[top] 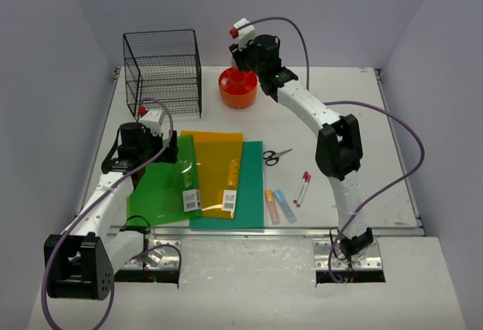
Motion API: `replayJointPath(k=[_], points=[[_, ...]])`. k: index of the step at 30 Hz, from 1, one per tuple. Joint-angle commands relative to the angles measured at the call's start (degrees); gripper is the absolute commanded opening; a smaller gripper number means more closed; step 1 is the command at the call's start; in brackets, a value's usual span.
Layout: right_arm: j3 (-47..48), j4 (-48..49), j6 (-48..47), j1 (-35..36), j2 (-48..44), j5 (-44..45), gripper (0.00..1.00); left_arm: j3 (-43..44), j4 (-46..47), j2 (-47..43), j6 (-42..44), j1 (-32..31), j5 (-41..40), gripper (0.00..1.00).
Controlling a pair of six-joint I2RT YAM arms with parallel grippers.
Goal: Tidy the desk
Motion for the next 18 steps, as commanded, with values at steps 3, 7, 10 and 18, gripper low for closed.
replayJointPath(k=[3, 7, 10, 18], points=[[3.6, 4.4, -0.1, 0.2, 0.4, 0.5, 0.00, 2.3, 2.6, 0.4, -0.8, -0.4, -0.2, 1.00], [3.5, 2.8, 0.8, 0.2, 1.0, 0.3, 0.00, 2.3, 2.6, 0.8, -0.8, -0.4, -0.5, 1.00], [3.5, 2.2, 0.7, 0.2, 1.6, 0.4, 0.00, 2.4, 2.5, 1.0, -0.9, -0.4, -0.6, 1.00], [3.4, 1.5, 0.1, 0.2, 2.3, 0.5, 0.00, 2.4, 2.6, 1.2, -0.9, -0.4, -0.7, 1.00]])
